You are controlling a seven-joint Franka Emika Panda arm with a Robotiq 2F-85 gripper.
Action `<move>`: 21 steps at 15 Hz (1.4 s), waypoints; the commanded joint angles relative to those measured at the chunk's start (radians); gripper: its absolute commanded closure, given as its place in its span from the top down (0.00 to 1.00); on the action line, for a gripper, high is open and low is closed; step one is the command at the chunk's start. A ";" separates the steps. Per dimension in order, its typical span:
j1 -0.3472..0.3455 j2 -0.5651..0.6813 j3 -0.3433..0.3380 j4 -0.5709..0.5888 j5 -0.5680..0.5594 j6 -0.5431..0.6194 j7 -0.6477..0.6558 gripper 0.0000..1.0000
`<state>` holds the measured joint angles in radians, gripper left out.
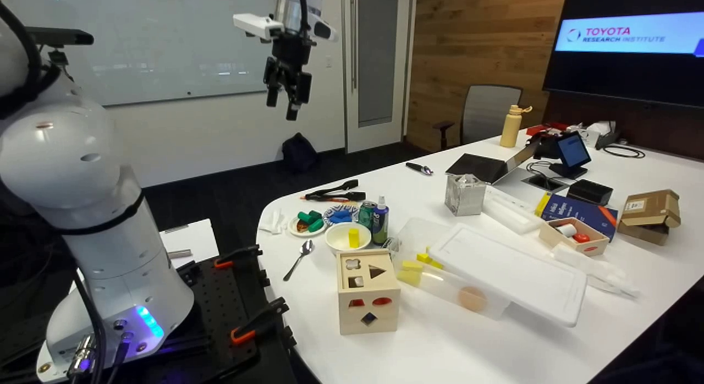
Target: Use the spoon to stir the bowl
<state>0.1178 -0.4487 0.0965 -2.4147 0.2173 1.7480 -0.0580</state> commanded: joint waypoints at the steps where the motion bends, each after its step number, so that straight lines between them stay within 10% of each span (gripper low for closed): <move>1: 0.032 0.069 0.021 -0.164 -0.002 0.259 -0.092 1.00; 7: 0.133 0.249 0.072 -0.403 0.089 0.797 -0.100 1.00; 12: 0.170 0.582 0.134 -0.384 0.118 1.212 -0.075 1.00; 21: 0.101 0.994 0.130 -0.265 -0.103 1.450 0.026 1.00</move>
<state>0.2359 0.4428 0.2430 -2.7344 0.1811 3.1514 -0.0556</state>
